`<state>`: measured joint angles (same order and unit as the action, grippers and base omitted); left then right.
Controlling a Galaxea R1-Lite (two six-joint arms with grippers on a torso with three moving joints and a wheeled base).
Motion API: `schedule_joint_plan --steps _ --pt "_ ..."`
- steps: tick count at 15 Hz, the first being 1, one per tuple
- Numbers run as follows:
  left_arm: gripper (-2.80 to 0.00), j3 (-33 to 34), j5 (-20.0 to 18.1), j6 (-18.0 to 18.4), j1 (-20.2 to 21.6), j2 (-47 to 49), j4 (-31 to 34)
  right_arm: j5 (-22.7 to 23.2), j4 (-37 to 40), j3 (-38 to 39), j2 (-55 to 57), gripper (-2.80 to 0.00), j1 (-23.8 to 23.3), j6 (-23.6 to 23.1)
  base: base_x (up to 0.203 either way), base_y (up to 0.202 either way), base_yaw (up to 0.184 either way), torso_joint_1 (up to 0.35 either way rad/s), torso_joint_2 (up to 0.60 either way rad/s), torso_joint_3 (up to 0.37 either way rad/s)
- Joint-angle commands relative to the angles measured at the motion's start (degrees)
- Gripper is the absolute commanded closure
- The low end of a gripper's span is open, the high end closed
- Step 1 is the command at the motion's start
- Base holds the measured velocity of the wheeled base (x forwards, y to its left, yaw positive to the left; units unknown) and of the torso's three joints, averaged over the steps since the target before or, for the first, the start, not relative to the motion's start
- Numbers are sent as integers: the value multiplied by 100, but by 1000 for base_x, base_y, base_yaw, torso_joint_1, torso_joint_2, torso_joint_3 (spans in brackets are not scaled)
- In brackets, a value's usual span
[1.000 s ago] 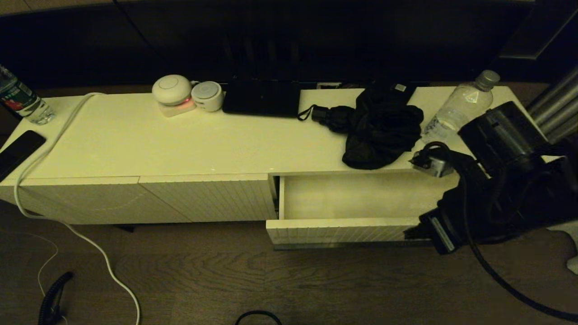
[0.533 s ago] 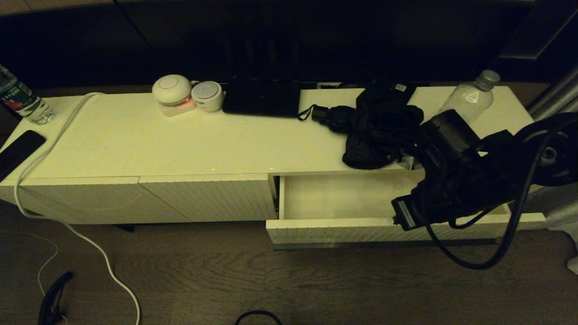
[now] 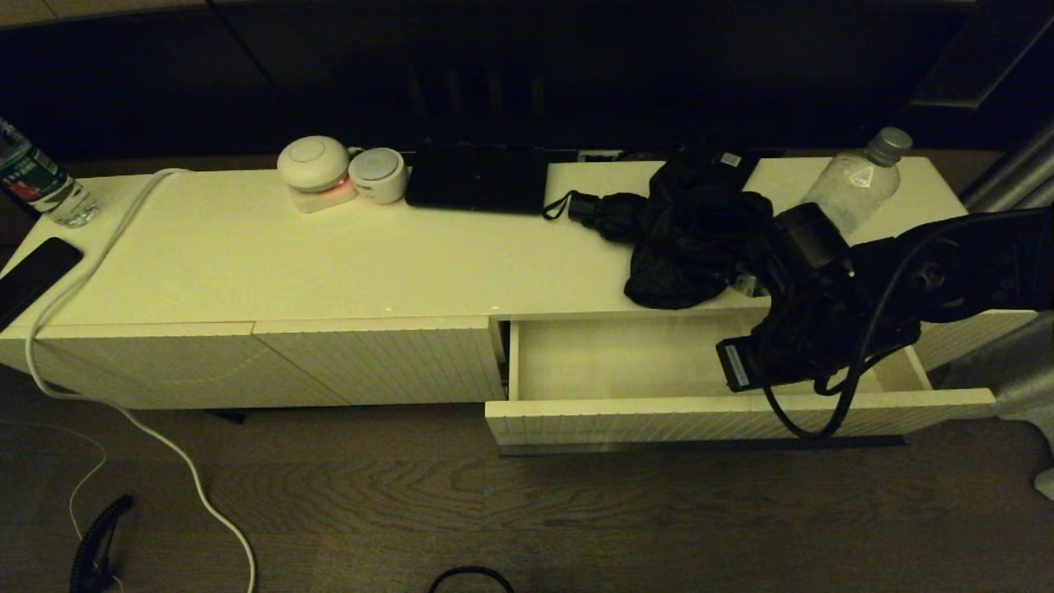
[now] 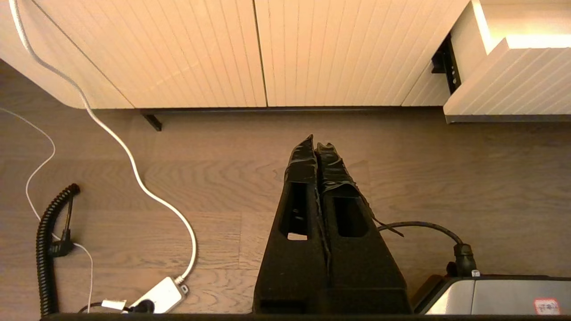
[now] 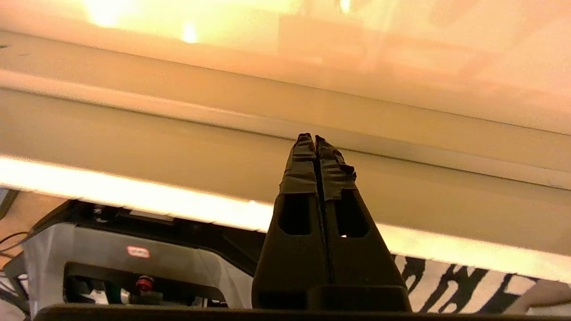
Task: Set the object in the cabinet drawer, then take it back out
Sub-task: Open the drawer
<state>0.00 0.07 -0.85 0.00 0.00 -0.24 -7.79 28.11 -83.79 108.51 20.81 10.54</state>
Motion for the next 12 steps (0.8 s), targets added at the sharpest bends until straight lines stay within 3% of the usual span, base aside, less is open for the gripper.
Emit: schedule_joint_plan --steps 1,6,12 --pt "0 0 1 -3 0 -9 -3 5 75 19 41 0 -42 9 0 0 0 0 0 0" --pt "0 2 1 -3 0 0 -2 9 989 11 30 0 -4 9 0 0 0 0 0 0" --pt "0 0 1 -3 0 -9 -2 31 1550 40 118 0 83 59 0 0 0 0 0 0"
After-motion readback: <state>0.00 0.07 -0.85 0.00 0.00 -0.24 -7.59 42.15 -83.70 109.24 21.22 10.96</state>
